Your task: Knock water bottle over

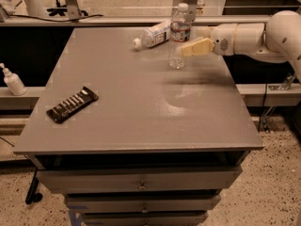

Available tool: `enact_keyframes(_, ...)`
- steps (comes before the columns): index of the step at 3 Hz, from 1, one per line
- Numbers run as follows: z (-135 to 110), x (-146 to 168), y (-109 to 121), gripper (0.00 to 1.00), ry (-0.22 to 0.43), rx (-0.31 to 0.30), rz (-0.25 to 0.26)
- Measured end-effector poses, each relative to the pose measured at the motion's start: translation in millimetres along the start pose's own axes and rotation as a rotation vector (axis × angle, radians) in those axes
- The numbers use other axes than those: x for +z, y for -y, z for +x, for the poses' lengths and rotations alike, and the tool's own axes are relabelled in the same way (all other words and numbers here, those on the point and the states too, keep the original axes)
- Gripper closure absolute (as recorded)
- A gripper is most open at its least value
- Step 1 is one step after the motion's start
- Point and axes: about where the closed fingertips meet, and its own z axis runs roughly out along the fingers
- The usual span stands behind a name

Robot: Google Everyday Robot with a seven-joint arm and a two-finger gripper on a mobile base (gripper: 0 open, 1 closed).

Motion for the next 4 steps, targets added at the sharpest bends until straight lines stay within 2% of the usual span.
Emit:
enact_keyframes(1, 3.0, 17.2, -4.9, 0.17, 0.063, 0.014, -0.044)
enact_keyframes(2, 5.6, 26.2, -9.7, 0.41, 0.092, 0.019, -0.071)
enact_keyframes(3, 2.3, 25.7, -10.9, 0.64, 0.08, -0.011, -0.079)
enact_keyframes(4, -15.5, 29.2, -14.5, 0.87, 0.02, -0.103, -0.104)
